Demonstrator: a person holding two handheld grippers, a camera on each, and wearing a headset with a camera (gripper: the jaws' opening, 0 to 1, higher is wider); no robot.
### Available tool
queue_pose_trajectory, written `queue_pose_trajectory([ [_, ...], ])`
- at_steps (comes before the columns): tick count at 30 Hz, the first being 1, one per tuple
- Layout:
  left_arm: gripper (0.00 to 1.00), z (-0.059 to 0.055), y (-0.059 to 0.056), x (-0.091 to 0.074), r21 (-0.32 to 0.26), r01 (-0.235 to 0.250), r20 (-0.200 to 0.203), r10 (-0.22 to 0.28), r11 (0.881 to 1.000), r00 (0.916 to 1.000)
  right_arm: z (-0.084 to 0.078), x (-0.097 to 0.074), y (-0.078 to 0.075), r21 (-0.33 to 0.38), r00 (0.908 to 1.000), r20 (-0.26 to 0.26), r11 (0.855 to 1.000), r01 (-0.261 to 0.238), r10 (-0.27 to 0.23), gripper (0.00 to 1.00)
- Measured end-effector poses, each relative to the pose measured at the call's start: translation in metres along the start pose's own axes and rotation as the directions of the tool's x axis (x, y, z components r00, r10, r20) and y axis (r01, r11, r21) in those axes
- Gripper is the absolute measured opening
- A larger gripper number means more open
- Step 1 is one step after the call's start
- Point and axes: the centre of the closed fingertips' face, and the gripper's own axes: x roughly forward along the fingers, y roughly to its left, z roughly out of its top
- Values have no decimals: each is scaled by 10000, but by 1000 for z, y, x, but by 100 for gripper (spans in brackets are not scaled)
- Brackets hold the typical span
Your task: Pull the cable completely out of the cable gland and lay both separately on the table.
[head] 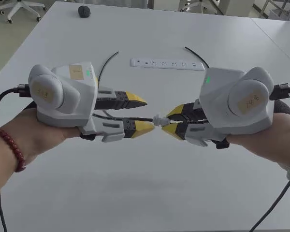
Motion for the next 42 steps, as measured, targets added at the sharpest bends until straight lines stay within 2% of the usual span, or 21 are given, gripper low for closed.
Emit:
queue_pose_trajectory([
  [2, 32, 2, -4, 3, 447, 457, 11, -458, 9980, 9990, 1, -2, 0, 50, 10000, 33, 10000, -49, 49, 8],
  [6, 31, 10, -4, 8, 890, 995, 363, -1031, 9910, 9940, 1, -6, 0, 122, 9999, 98, 9999, -116, 115, 8],
  [10, 28, 9, 1, 10, 1099, 1135, 296, -1174, 9874, 9926, 1, -8, 2, 247, 9997, 121, 9994, -234, 232, 8],
  [13, 26, 10, -2, 12, 1275, 1379, 347, -1434, 9822, 9891, 1, -9, 3, 344, 9994, 200, 9990, -298, 291, 8],
  [15, 25, 5, -2, 15, 1449, 1437, 79, -1464, 9790, 9892, 2, -9, 2, 405, 9992, 263, 9987, -309, 298, 8],
  [17, 24, 3, -5, 16, 1392, 1595, 30, -1615, 9773, 9869, 3, -10, 3, 486, 9989, 318, 9982, -350, 334, 8],
  [19, 21, 2, -5, 17, 1547, 1586, -36, -1600, 9751, 9871, 4, -9, 3, 522, 9986, 395, 9980, -369, 348, 8],
  [21, 18, 4, -6, 17, 1464, 1602, 70, -1630, 9762, 9866, 5, -9, 3, 476, 9987, 396, 9982, -352, 333, 8],
  [42, 17, 2, -11, 14, 1489, 1463, -67, -1469, 9780, 9891, 6, -8, 9, 404, 9983, 375, 9982, -453, 438, 8],
])
